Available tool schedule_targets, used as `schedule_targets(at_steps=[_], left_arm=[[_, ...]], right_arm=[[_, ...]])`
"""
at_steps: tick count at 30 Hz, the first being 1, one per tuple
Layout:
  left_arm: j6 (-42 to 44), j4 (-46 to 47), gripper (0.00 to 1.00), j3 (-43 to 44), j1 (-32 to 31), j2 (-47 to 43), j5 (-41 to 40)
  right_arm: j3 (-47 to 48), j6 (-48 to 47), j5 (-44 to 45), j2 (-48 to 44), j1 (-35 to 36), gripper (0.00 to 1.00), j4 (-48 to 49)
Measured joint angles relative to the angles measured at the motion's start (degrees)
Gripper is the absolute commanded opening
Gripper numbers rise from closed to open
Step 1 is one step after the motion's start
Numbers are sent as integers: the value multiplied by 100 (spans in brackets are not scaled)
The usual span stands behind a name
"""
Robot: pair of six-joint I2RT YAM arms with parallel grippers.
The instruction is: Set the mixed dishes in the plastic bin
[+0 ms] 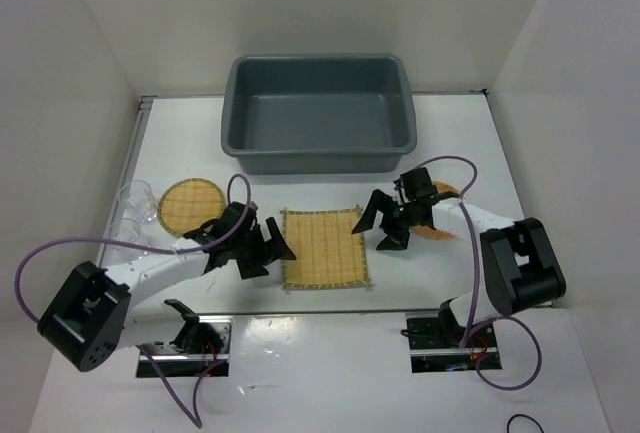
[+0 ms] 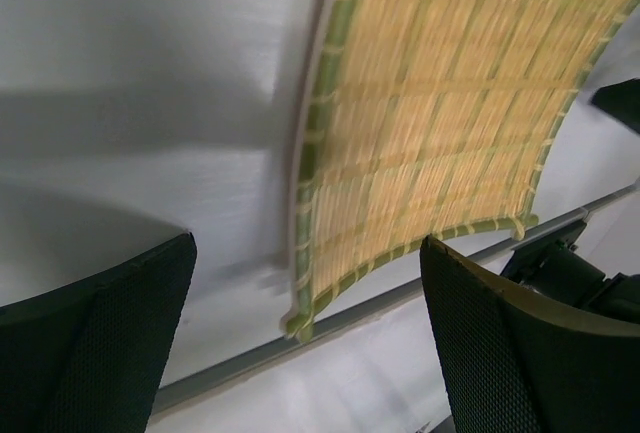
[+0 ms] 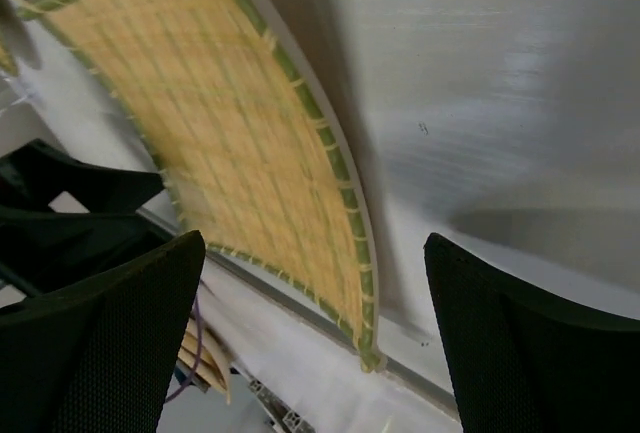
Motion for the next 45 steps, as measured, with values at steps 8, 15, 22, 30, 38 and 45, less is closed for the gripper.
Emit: schedule_targets(at_steps=[8, 15, 22, 30, 38, 45], left_arm=[[28, 520, 99, 470, 4, 863, 195], [17, 1241, 90, 409, 98, 1270, 629], [63, 1582, 60, 743, 127, 1928, 925], [15, 1624, 22, 706, 92, 1945, 979], [15, 940, 0, 699, -111, 763, 669], [-17, 273, 0, 1060, -146, -361, 673]], right_arm=[[83, 160, 114, 533, 354, 94, 448], [264, 162, -144, 994, 651, 72, 1062], [293, -2, -107, 1246, 702, 38, 1263], [188, -208, -149, 1119, 697, 11, 1266], [177, -629, -503, 203, 697, 0, 981], [503, -1034, -1040, -782, 588, 0, 691]])
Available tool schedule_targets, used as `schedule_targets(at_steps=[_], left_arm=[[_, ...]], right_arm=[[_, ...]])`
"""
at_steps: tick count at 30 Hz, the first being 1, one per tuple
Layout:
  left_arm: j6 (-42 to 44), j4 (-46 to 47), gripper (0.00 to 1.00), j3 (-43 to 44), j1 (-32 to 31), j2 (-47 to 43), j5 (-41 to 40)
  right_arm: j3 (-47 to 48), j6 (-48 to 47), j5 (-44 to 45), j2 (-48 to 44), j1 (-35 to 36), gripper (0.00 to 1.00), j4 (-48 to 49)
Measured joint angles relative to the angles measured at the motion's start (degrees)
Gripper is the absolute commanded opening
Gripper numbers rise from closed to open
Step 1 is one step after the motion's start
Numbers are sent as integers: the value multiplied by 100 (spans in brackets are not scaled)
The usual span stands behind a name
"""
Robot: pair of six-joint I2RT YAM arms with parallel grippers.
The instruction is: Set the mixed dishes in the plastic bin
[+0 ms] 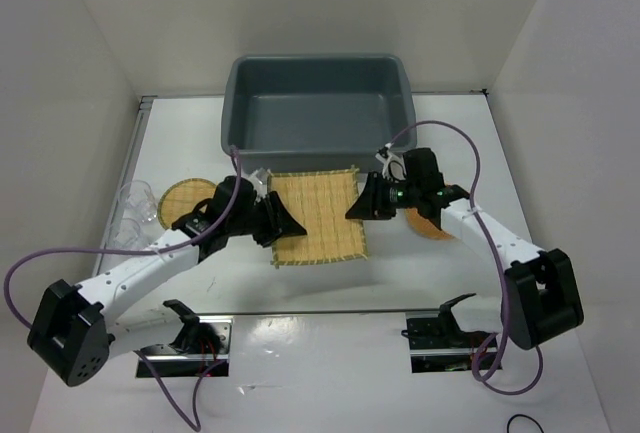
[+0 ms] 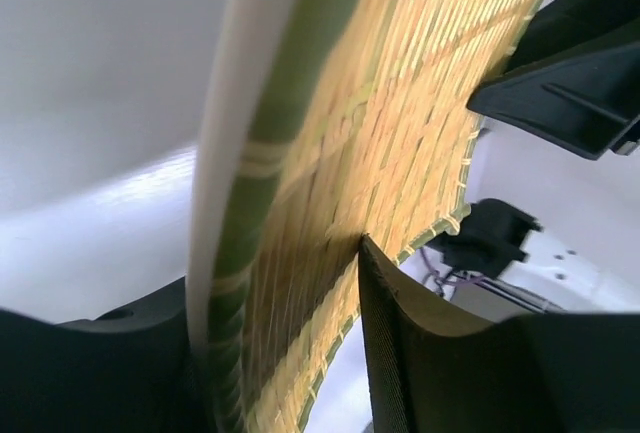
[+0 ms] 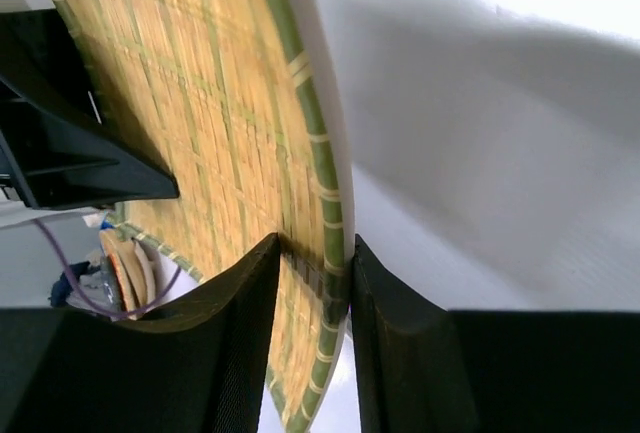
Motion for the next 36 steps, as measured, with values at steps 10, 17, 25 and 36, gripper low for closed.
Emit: schedule_targets(at_steps=[10, 17, 25, 36], left_arm=[[516, -1156, 0, 3108, 584, 1622, 501], [490, -876, 0, 4638, 1108, 2979, 1250], [271, -247, 0, 6223, 1469, 4638, 2109], [-295, 245, 0, 8070, 1554, 6437, 2603]], right_arm=[[1305, 2, -24, -11, -686, 3, -52], [2806, 295, -424, 1110, -1241, 5, 223], [3399, 682, -1311, 1799, -1475, 79, 529], [3410, 562, -1696, 1794, -2149, 95, 391]])
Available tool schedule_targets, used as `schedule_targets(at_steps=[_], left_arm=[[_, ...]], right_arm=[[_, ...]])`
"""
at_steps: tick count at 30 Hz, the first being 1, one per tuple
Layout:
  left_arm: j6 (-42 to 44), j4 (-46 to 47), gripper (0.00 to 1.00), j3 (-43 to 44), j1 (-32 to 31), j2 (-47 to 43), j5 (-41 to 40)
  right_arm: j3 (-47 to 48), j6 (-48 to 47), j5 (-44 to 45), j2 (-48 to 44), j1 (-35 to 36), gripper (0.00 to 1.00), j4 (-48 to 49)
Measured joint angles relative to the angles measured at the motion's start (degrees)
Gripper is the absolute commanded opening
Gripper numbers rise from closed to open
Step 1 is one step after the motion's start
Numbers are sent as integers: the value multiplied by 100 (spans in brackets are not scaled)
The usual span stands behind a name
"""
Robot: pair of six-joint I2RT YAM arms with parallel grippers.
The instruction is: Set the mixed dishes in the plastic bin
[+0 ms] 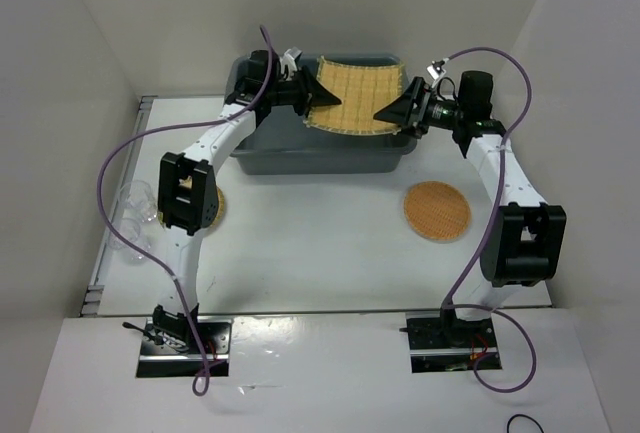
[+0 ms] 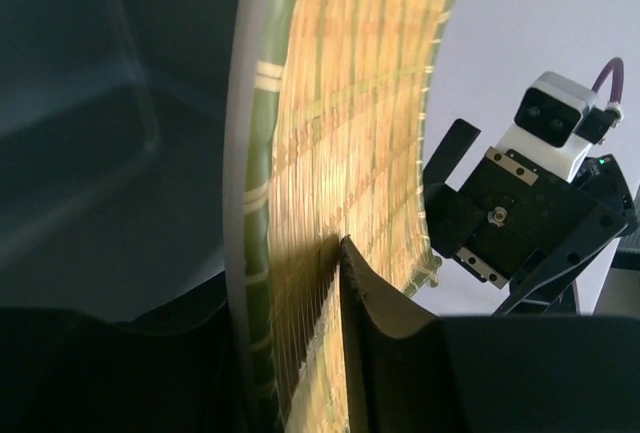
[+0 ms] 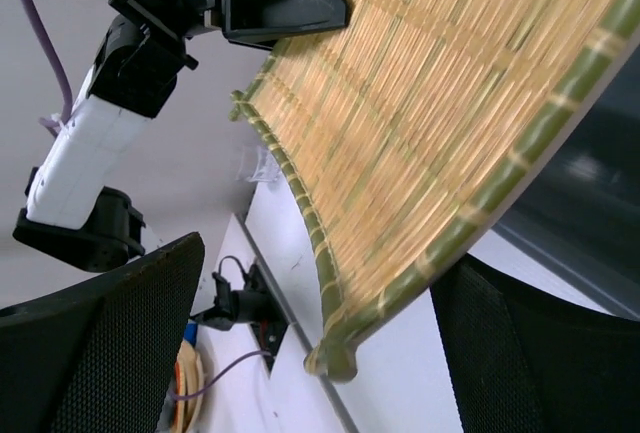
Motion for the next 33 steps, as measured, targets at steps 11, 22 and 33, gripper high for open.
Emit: schedule_targets(at_steps=[11, 22, 33], left_arm=[[-116, -621, 0, 2796, 125, 1912, 74], [-463, -1759, 0, 5803, 157, 4347, -146], [-413, -2201, 0, 5895, 81, 4487, -1014]], right_arm=[[-2, -260, 63, 0, -590, 95, -205], [-133, -748, -271, -286, -1147, 94, -931], [-566, -1261, -916, -920, -1637, 94, -1967]])
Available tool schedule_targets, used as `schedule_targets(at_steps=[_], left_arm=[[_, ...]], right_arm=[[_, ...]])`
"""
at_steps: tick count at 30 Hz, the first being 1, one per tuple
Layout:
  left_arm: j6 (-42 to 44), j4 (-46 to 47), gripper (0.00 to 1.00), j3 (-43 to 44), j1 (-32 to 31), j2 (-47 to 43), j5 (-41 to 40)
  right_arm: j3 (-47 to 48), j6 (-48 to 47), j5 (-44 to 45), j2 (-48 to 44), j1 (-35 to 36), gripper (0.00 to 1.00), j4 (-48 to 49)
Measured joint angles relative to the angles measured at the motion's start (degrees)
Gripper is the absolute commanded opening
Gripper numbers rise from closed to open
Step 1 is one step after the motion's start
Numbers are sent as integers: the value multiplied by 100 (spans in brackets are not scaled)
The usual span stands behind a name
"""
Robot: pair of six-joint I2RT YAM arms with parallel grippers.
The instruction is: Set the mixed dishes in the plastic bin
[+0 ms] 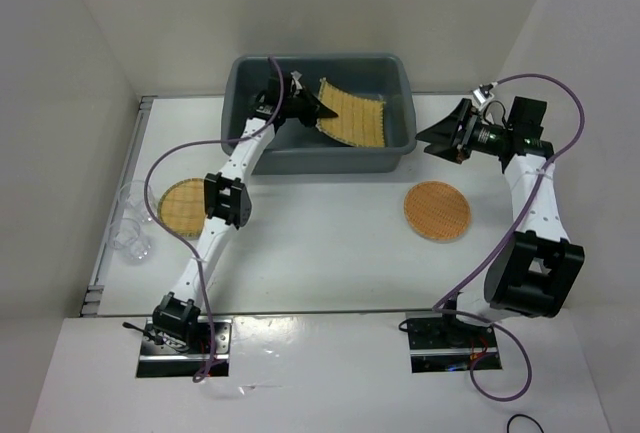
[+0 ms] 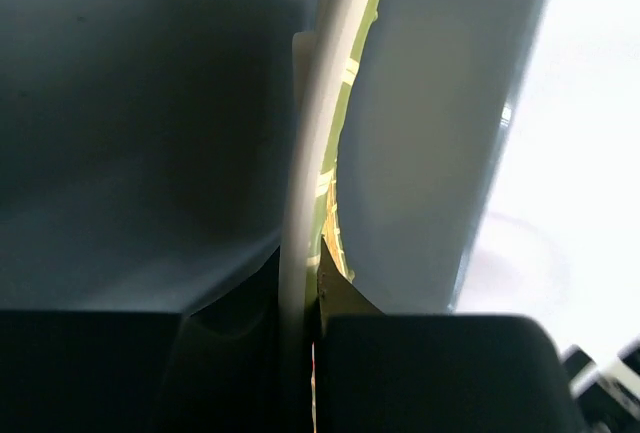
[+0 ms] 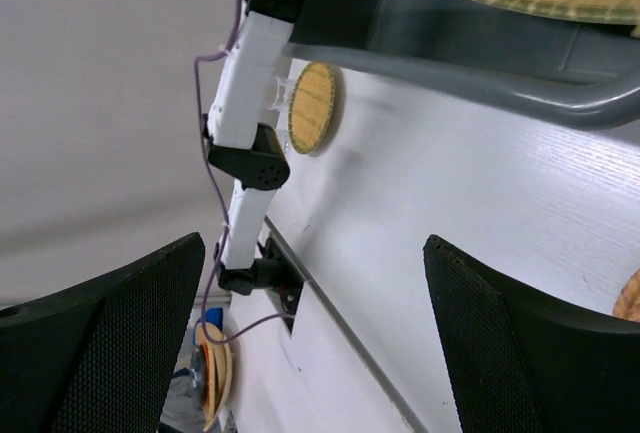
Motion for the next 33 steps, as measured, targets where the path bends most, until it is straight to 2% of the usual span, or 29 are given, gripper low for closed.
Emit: schedule_targets(at_steps=[3, 5, 9, 11, 12, 16, 19, 22, 23, 29, 33], left_arm=[[0, -96, 5, 4, -55, 74, -140], [-22, -227, 14, 4, -111, 125, -247], [-22, -321, 41, 7, -221, 153, -356], [-31, -343, 64, 24, -254, 153, -424], [-11, -369, 72, 28, -269, 151, -468], [0, -599, 88, 39, -299, 146, -658], [52, -914, 90, 39, -297, 92, -855], [210, -1320, 94, 39, -293, -81, -1104], [297, -1473, 99, 39, -293, -170, -1209], [686, -2120, 99, 39, -267, -1040, -1661], [1029, -2304, 99, 114, -247, -1668, -1749]], right_arm=[[-74, -35, -87, -153, 0, 94, -55], [-129, -52, -105, -225, 0, 94, -83], [-350, -28, -122, -352, -39, 96, -83], [-568, 31, -127, -433, -116, 97, -74], [-671, 72, -125, -468, -162, 97, -79], [-920, 151, -42, -546, -411, 97, -79], [-957, 146, 212, -586, -662, 97, -111], [-883, 9, 852, -636, -914, 97, -330], [-809, -96, 1143, -647, -966, 97, -452], [-133, -1187, 2715, -647, -1010, 97, -901], [-138, -2037, 3630, -621, -1010, 98, -1062]])
